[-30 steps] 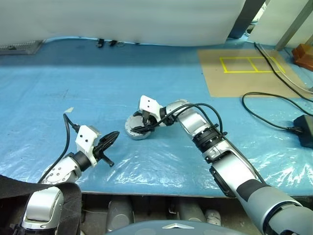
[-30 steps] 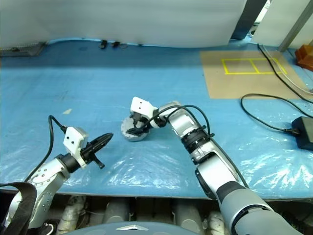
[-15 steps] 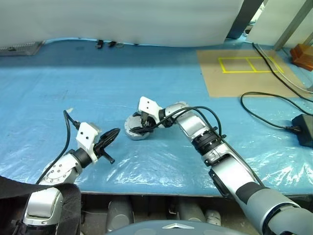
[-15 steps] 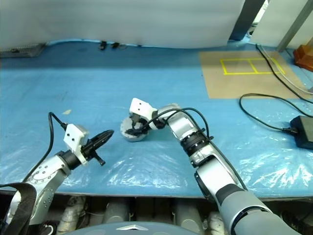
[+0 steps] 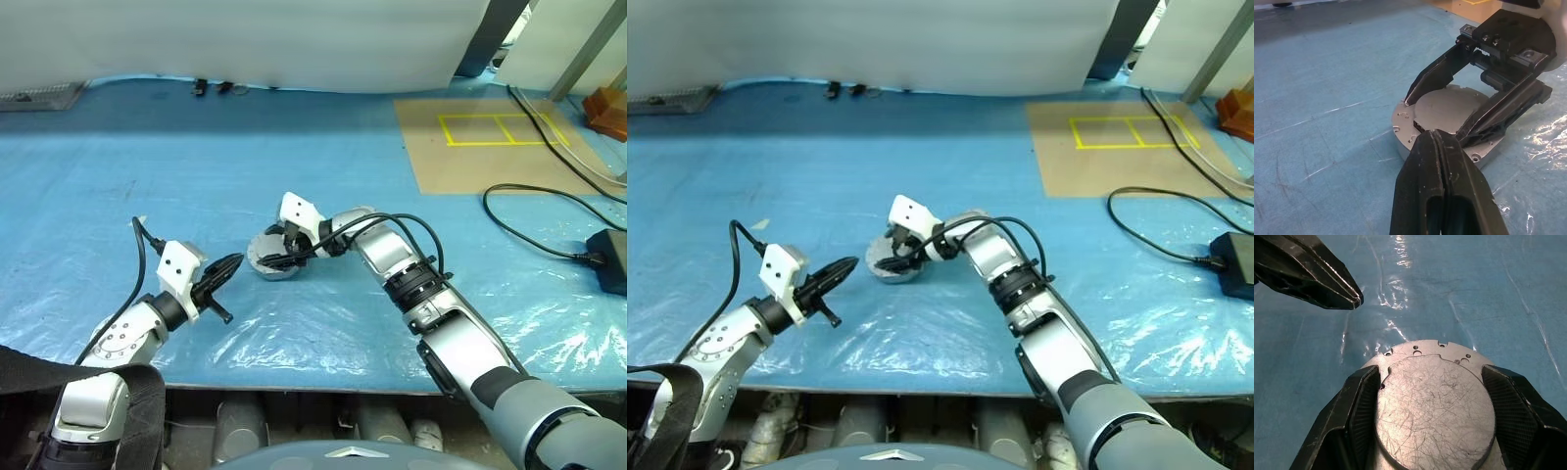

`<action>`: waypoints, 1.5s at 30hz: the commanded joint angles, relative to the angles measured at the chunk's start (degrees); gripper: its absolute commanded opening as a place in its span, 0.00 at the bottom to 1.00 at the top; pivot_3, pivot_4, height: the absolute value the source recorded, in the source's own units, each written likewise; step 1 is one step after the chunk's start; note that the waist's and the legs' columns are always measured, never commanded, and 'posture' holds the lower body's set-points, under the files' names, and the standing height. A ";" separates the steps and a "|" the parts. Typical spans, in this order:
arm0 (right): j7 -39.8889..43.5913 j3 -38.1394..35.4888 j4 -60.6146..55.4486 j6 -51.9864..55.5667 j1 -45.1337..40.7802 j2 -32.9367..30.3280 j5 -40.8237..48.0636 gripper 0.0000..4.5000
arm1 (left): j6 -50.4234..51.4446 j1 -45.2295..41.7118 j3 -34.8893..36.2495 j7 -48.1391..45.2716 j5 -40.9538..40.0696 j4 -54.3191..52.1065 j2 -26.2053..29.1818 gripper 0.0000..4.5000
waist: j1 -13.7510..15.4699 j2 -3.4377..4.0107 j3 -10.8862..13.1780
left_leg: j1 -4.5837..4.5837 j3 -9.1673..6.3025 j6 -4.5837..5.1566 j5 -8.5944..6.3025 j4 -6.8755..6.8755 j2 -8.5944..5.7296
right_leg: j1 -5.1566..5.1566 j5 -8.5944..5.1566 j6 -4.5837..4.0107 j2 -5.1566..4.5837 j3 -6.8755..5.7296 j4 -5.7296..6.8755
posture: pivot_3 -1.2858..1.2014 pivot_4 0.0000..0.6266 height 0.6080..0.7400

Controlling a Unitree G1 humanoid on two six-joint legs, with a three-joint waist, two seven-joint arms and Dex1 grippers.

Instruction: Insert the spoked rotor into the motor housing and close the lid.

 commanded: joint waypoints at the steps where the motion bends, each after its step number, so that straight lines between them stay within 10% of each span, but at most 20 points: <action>1: 1.31 1.90 0.79 -1.91 0.22 -0.78 -1.45 0.67 | -1.44 -0.29 0.08 -0.22 0.25 -0.55 0.34 0.00 | 0.00 0.00 0.00 | 0.00 0.00 0.00 0.00 0.00 0.00 | 0.00 0.00 0.00 0.00 0.00 0.00 | 0.52 0.24 1.00; 40: -1.79 -0.51 4.84 -3.16 -1.25 1.00 -0.95 0.67 | 3.19 -16.04 -13.56 -4.19 10.79 12.99 4.25 0.00 | 0.20 0.03 -0.02 | 0.03 -0.01 0.00 0.01 0.13 -0.03 | 0.02 0.01 -0.01 -0.04 0.02 0.19 | 0.52 0.24 1.00; 45: -1.62 -0.73 4.43 -3.97 -1.10 1.24 -0.71 1.00 | 4.33 -16.04 -13.44 -4.00 10.23 12.06 4.05 0.00 | 0.19 0.09 -0.06 | 0.04 -0.01 0.00 0.01 0.12 -0.03 | 0.03 0.01 -0.01 -0.04 0.02 0.18 | 0.52 0.24 1.00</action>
